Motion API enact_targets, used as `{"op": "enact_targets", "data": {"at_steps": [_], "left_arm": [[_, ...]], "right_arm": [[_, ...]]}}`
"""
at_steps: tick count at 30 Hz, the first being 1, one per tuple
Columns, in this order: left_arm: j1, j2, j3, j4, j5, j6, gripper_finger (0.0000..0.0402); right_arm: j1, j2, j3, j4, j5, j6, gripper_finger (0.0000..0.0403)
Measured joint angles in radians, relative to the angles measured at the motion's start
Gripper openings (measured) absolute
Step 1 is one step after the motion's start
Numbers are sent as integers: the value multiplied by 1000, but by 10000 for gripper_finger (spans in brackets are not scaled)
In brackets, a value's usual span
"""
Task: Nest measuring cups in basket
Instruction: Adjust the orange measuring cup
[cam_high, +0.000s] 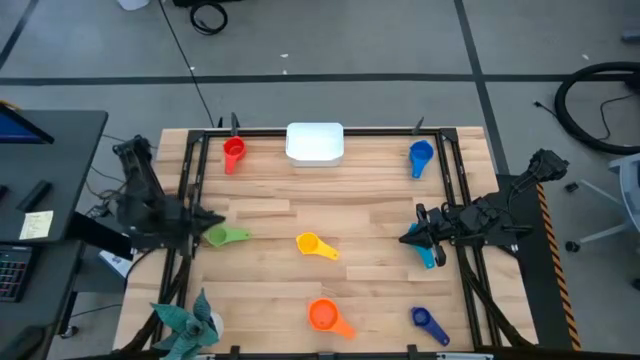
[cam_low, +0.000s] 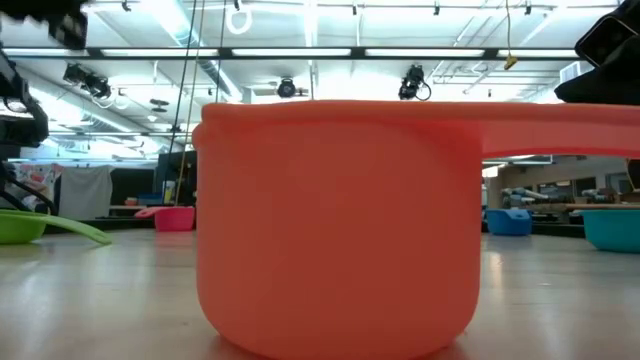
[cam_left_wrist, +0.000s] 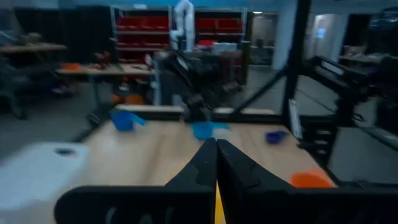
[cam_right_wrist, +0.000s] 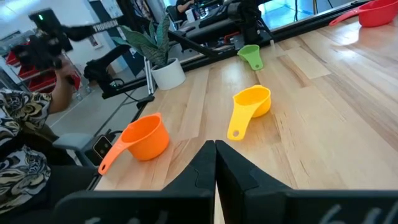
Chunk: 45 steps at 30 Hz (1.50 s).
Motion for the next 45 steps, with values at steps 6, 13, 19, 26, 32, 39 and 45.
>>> {"op": "enact_targets", "data": {"at_steps": [6, 13, 19, 26, 32, 39, 45], "left_arm": [[2, 220, 286, -76, -159, 185, 7], [58, 537, 627, -84, -255, 389, 6], [177, 750, 878, -205, -203, 386, 5], [426, 944, 1047, -668, 364, 4, 5], [568, 1098, 1062, -756, 598, -1, 5], [617, 1236, 1059, -766, 769, 78, 27], [618, 1284, 1060, -747, 771, 82, 65]], "right_arm": [[0, 0, 0, 0, 0, 0, 10], [0, 0, 0, 0, 0, 0, 10], [0, 0, 0, 4, 0, 0, 10], [0, 0, 0, 6, 0, 0, 10], [0, 0, 0, 6, 0, 0, 10], [0, 0, 0, 6, 0, 0, 10], [0, 0, 0, 7, 0, 0, 10]]}}
